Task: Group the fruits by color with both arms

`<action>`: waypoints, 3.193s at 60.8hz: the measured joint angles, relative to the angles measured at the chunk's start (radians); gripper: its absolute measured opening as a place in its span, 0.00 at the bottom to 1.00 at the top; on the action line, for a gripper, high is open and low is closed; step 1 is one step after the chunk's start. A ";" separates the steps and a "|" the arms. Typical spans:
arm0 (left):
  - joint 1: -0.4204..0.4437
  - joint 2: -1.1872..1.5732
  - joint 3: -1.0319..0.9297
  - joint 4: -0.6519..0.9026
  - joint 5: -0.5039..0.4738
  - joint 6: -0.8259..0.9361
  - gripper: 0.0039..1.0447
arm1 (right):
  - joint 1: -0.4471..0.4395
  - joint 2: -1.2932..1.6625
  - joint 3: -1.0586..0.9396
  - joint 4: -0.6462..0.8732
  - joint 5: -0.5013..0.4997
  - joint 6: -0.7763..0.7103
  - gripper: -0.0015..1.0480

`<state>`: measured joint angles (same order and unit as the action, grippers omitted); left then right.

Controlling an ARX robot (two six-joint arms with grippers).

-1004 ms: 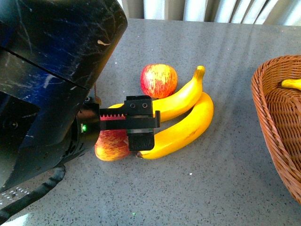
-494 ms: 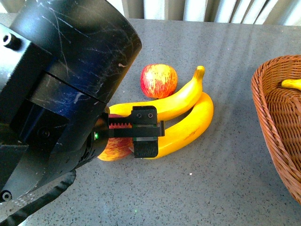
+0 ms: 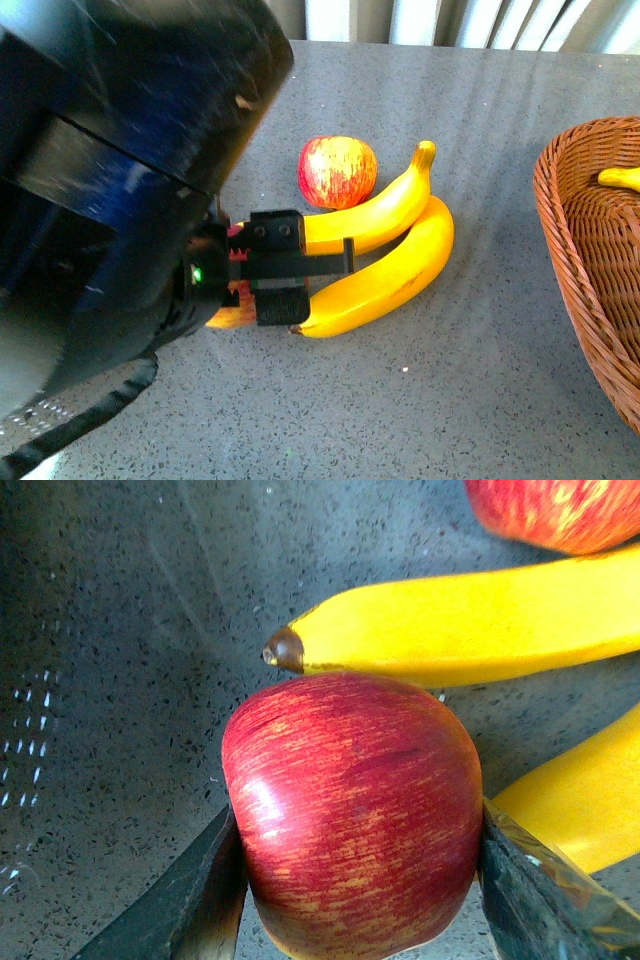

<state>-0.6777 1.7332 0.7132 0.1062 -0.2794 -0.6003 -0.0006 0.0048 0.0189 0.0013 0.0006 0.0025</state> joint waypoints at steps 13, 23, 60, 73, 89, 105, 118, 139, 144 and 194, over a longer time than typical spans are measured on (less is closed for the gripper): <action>0.090 -0.231 -0.032 -0.052 -0.040 0.025 0.52 | 0.000 0.000 0.000 0.000 0.000 0.000 0.91; 0.252 -0.332 -0.080 -0.061 -0.069 0.084 0.51 | 0.000 0.000 0.000 0.000 0.000 0.000 0.91; 0.396 -0.253 -0.072 0.043 -0.026 0.265 0.91 | 0.000 0.000 0.000 0.000 0.000 0.000 0.91; 0.262 -0.111 0.103 0.066 0.023 0.384 0.91 | 0.000 0.000 0.000 0.000 0.000 0.000 0.91; 0.148 0.085 0.315 -0.002 0.159 0.408 0.91 | 0.000 0.000 0.000 0.000 0.000 0.000 0.91; 0.094 0.204 0.446 -0.055 0.239 0.414 0.91 | 0.000 0.000 0.000 0.000 0.000 0.000 0.91; 0.073 0.256 0.488 -0.071 0.253 0.423 0.91 | 0.000 0.000 0.000 0.000 0.000 0.000 0.91; 0.058 0.335 0.547 -0.087 0.253 0.423 0.91 | 0.000 0.000 0.000 0.000 0.000 0.000 0.91; 0.059 0.351 0.557 -0.089 0.255 0.423 0.91 | 0.000 0.000 0.000 0.000 0.000 0.000 0.91; 0.061 0.496 0.674 -0.131 0.242 0.427 0.91 | 0.000 0.000 0.000 0.000 0.000 0.000 0.91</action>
<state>-0.6163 2.2295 1.3872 -0.0250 -0.0376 -0.1734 -0.0006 0.0048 0.0189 0.0013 0.0002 0.0029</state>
